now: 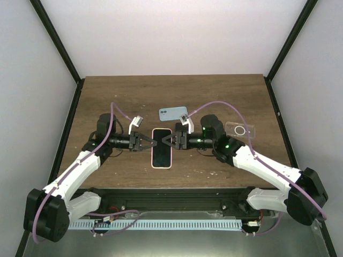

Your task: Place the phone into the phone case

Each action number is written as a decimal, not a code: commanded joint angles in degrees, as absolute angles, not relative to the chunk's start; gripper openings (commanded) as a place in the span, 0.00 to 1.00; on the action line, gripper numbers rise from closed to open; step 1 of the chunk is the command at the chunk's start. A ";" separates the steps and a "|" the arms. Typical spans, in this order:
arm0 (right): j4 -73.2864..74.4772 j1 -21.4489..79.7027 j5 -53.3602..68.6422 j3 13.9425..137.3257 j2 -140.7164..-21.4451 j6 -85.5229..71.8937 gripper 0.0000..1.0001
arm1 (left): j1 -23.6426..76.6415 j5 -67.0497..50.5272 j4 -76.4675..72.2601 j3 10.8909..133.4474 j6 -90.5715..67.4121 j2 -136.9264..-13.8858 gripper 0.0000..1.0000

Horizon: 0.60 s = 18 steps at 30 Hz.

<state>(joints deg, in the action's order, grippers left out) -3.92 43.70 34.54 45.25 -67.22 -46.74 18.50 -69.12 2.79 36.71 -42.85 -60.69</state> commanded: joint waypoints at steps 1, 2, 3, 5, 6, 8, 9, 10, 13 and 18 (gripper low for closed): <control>-4.41 43.57 32.47 46.88 -67.33 -45.96 0.45 | 19.33 -70.21 3.44 38.62 -40.14 -59.59 0.00; -4.36 43.59 30.93 46.76 -67.32 -45.65 0.36 | 19.34 -68.07 5.96 39.15 -38.86 -59.61 0.00; -4.21 43.55 29.10 46.46 -67.25 -45.59 0.29 | 19.34 -65.73 9.90 40.04 -36.14 -60.00 0.00; -5.87 43.15 28.21 45.29 -67.34 -46.26 0.17 | 19.49 -63.31 15.15 41.50 -32.62 -61.25 0.00; -7.48 43.08 29.01 44.74 -67.51 -46.92 0.13 | 19.51 -63.13 16.18 41.83 -32.13 -61.93 0.00; -10.06 43.07 30.92 43.91 -68.05 -48.20 0.09 | 19.51 -63.24 17.81 42.60 -31.30 -62.79 0.00; -10.78 43.07 31.91 43.64 -68.47 -48.72 0.08 | 19.51 -63.16 18.11 42.72 -31.05 -62.75 0.00; -11.10 43.07 32.54 43.51 -68.91 -48.99 0.07 | 19.51 -62.69 18.41 42.91 -30.95 -62.49 0.00; -11.24 43.07 32.98 42.80 -69.75 -49.36 0.07 | 19.43 -61.01 19.97 43.43 -30.78 -61.25 0.07; -15.75 43.02 33.34 39.66 -70.35 -51.39 0.07 | 18.72 -53.70 23.80 44.83 -30.68 -58.74 0.32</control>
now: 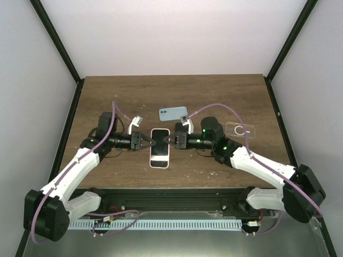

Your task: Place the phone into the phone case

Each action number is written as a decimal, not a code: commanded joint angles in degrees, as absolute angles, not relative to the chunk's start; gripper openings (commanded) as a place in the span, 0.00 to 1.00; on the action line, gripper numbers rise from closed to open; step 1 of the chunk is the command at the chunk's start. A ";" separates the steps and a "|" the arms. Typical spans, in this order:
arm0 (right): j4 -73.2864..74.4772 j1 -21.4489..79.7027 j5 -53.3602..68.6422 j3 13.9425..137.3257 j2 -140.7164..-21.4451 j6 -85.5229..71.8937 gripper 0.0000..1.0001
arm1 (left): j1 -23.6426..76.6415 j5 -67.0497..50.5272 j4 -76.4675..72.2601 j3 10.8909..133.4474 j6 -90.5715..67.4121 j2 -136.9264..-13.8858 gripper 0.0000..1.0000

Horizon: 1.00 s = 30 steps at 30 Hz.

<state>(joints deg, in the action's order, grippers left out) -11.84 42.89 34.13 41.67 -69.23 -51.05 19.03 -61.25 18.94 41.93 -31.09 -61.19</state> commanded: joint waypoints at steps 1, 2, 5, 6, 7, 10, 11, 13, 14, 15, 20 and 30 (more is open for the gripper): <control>-16.94 43.06 33.47 39.06 -70.93 -51.75 0.07 | 18.38 -50.78 26.04 45.64 -29.93 -58.41 0.38; -17.76 43.07 33.66 38.68 -71.76 -52.07 0.06 | 18.06 -46.85 28.78 46.68 -28.91 -58.10 0.44; -20.12 43.07 33.79 38.56 -75.72 -53.45 0.04 | 17.86 -34.36 35.71 48.94 -26.90 -56.48 0.61; -20.69 43.07 34.03 38.91 -77.43 -53.78 0.03 | 17.72 -32.44 36.21 48.96 -26.55 -55.92 0.66; -21.00 43.07 34.28 39.51 -79.16 -53.99 0.03 | 17.54 -31.25 36.22 48.84 -26.39 -55.26 0.78; -20.93 43.07 34.35 42.41 -84.58 -53.70 0.02 | 17.40 -27.73 37.49 49.39 -25.18 -53.71 1.00; -20.67 43.09 34.02 43.45 -86.27 -53.36 0.02 | 17.40 -26.11 38.05 49.61 -24.55 -52.94 1.00; -20.38 43.15 33.81 45.79 -90.61 -52.84 0.02 | 17.40 -22.72 38.34 49.54 -23.25 -50.89 1.00; -20.20 43.15 33.88 47.19 -92.53 -52.63 0.02 | 17.40 -21.51 38.32 49.37 -22.57 -49.76 1.00; -19.83 43.22 33.99 48.93 -94.79 -52.41 0.02 | 17.40 -20.10 38.32 49.13 -21.94 -48.65 1.00; -18.53 44.22 34.21 57.87 -105.60 -51.69 0.03 | 17.49 -15.00 36.84 46.62 -19.78 -43.63 1.00; -16.19 45.79 35.13 71.57 -120.55 -50.20 0.05 | 17.51 -15.10 36.10 45.97 -19.69 -41.55 1.00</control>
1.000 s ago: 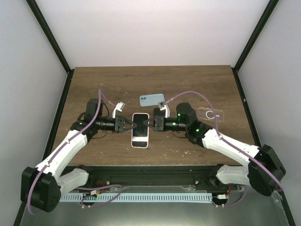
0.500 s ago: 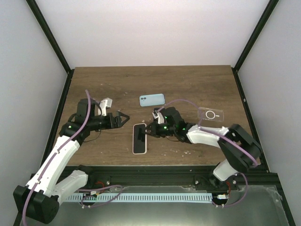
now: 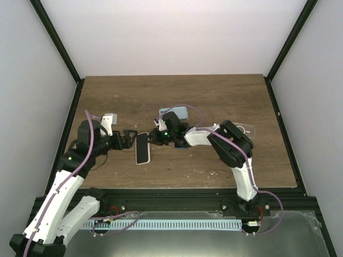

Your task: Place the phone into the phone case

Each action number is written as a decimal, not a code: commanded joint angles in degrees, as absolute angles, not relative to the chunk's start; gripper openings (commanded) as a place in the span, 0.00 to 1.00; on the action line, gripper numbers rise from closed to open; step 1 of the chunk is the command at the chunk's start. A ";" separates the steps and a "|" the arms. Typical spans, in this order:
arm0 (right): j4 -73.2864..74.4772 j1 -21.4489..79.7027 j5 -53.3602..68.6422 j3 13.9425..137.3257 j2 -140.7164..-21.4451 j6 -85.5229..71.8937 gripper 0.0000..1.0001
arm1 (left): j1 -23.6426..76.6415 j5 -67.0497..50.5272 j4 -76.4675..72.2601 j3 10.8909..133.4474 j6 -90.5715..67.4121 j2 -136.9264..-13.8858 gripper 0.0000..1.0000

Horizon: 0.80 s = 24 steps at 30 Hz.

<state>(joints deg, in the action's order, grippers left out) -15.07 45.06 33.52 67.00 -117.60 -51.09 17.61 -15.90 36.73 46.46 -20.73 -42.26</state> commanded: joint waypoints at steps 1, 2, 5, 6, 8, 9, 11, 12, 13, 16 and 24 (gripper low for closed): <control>-16.43 45.79 35.20 71.79 -121.39 -50.38 0.06 | 17.49 -15.05 36.19 45.97 -19.64 -41.49 1.00; -16.61 45.79 35.17 71.99 -122.03 -50.52 0.06 | 17.50 -14.97 36.27 45.96 -19.61 -41.49 1.00; -16.36 45.79 34.47 72.42 -123.40 -50.45 0.08 | 17.47 -14.97 36.60 45.92 -19.54 -41.43 1.00; -16.03 45.79 34.18 72.53 -123.63 -50.40 0.09 | 17.49 -15.02 36.72 45.96 -19.52 -41.33 1.00; -14.64 45.79 33.66 72.96 -123.90 -50.01 0.12 | 17.47 -15.02 36.75 45.88 -19.58 -41.10 1.00; -13.75 45.79 33.26 73.21 -123.92 -49.82 0.15 | 17.42 -15.03 36.70 45.75 -19.59 -40.99 1.00; -11.30 45.79 32.58 73.91 -123.76 -49.39 0.20 | 17.42 -15.03 36.57 45.61 -19.60 -40.85 1.00; -10.39 45.79 32.53 74.18 -123.74 -49.20 0.23 | 17.48 -14.99 36.56 45.69 -19.60 -40.87 1.00; -9.63 45.74 32.54 74.45 -123.57 -49.02 0.25 | 17.49 -14.92 36.56 45.75 -19.52 -40.99 1.00; -7.94 45.79 32.12 74.62 -122.55 -48.87 0.38 | 17.43 -14.94 36.63 45.79 -19.44 -41.18 1.00; -1.16 44.95 28.53 72.88 -116.17 -46.70 0.66 | 17.49 -15.68 35.90 45.35 -19.77 -41.71 1.00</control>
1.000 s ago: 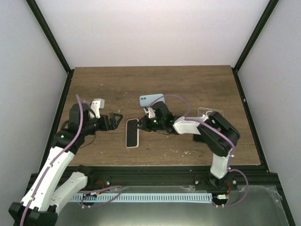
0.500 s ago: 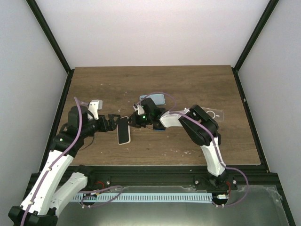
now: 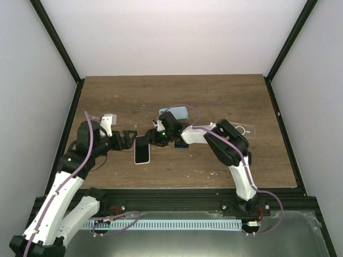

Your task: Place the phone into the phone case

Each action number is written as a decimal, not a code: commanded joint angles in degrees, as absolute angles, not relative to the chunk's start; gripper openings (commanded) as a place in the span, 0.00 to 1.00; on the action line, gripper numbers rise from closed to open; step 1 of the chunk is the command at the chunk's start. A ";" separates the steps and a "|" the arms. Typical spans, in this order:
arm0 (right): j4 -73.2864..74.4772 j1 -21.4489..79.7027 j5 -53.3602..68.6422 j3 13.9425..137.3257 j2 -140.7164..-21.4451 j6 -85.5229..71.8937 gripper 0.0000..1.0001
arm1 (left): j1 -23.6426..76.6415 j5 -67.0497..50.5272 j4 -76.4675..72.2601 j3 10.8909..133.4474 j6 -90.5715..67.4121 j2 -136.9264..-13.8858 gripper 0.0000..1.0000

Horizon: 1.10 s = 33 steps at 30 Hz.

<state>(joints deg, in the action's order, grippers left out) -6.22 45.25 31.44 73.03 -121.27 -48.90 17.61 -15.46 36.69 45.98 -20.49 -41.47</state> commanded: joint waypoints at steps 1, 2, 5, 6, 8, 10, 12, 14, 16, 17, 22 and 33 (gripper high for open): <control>-0.20 44.77 27.67 72.34 -114.90 -46.04 0.68 | 17.47 -15.83 35.86 45.42 -19.76 -41.93 1.00; 1.02 44.34 26.63 71.66 -113.62 -45.20 0.70 | 17.42 -15.90 35.93 45.48 -19.70 -42.19 1.00; 4.95 43.19 22.84 70.17 -109.51 -42.90 0.79 | 17.40 -15.79 36.16 45.65 -19.75 -42.98 1.00; 6.50 42.72 21.38 69.92 -108.11 -42.08 0.82 | 17.40 -15.75 36.31 45.81 -19.84 -43.29 1.00; 10.04 42.09 18.07 69.90 -105.92 -40.32 0.91 | 17.36 -15.55 36.69 46.20 -19.71 -43.75 1.00; 13.79 41.49 13.69 70.36 -104.38 -38.80 0.99 | 17.32 -14.81 37.42 46.68 -19.60 -44.26 1.00; 17.48 41.03 9.19 71.05 -103.37 -37.65 1.00 | 17.31 -14.05 37.99 47.04 -19.44 -44.48 1.00; 21.24 40.51 4.46 71.99 -103.27 -37.37 1.00 | 17.37 -13.47 38.29 47.22 -19.46 -44.42 1.00; 24.49 39.84 1.20 73.13 -103.82 -37.15 1.00 | 17.36 -12.95 38.36 47.13 -19.51 -44.38 1.00; 26.44 39.55 -0.26 73.84 -104.13 -37.21 1.00 | 17.33 -13.22 38.26 47.00 -19.43 -44.51 1.00; 29.43 38.98 -6.10 74.72 -105.32 -38.19 1.00 | 17.32 -15.41 37.06 46.47 -19.69 -46.82 0.95; 32.08 38.66 -12.47 79.13 -111.87 -41.40 1.00 | 17.33 -14.01 37.10 45.98 -21.27 -47.38 0.91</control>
<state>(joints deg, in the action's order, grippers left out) 30.94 39.16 -7.68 76.66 -110.76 -40.34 17.61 -14.52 38.09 45.95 -20.88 -48.45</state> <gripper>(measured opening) 0.999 0.911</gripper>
